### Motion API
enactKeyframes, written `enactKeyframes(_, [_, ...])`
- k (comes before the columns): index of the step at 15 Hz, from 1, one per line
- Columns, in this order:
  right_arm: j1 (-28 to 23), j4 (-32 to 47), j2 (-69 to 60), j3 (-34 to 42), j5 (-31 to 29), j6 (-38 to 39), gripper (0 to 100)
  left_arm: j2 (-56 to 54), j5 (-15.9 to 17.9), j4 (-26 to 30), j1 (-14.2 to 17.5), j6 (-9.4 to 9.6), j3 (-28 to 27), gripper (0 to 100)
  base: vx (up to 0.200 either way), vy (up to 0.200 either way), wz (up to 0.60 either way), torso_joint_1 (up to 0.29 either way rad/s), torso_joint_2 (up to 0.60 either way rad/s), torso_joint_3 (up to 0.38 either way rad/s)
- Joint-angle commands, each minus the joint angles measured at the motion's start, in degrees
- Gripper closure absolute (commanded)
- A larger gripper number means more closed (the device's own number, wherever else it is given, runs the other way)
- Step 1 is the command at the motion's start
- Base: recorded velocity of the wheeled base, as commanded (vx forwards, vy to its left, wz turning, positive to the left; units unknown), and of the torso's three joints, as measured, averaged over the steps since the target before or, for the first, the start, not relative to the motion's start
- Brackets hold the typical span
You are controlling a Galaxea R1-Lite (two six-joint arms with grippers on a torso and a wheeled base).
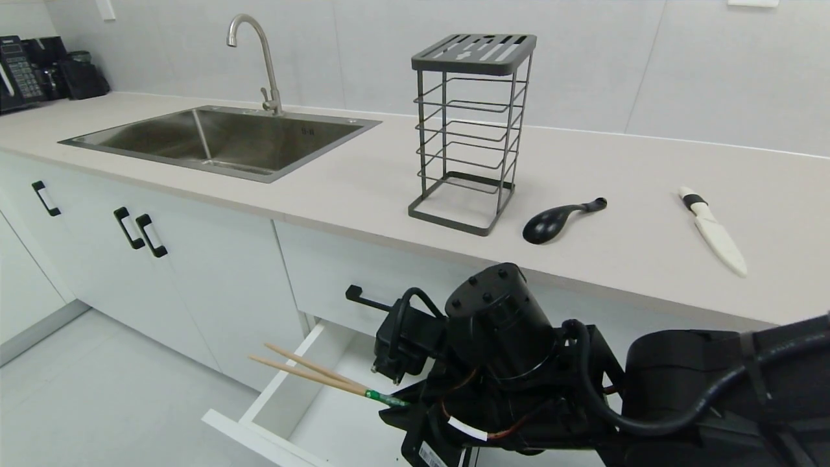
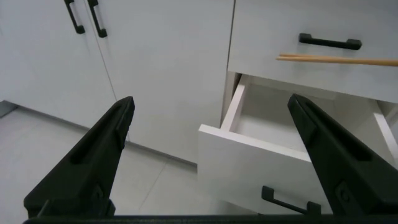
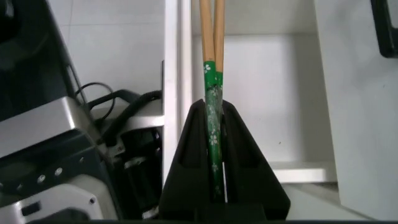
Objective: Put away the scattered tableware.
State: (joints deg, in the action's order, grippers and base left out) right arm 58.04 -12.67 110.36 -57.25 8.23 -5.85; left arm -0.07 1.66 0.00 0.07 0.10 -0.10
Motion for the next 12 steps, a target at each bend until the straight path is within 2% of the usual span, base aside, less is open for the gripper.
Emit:
enactKeyframes(1, [-0.3,-1.0,2.4,0.0,0.0,0.0,100,0.1,0.0,0.0,0.0,-0.01,0.0,0,0.000,0.000,0.00,-0.261,0.34,0.124])
enactKeyframes(6, [-2.2,-1.3,4.0,-0.2,-1.5,0.1,100,0.1,0.0,0.0,0.0,-0.01,0.0,0,0.000,0.000,0.00,-0.224,0.31,0.122])
enactKeyframes(9, [-2.7,-1.6,4.7,-0.6,-1.6,0.0,100,0.1,0.0,0.0,0.0,-0.01,0.0,0,0.000,0.000,0.00,-0.040,0.26,0.077])
enactKeyframes(12, [-3.7,-3.3,6.3,-0.6,-4.5,0.1,100,0.1,0.0,0.0,0.0,-0.01,0.0,0,0.000,0.000,0.00,-0.002,0.06,0.026])
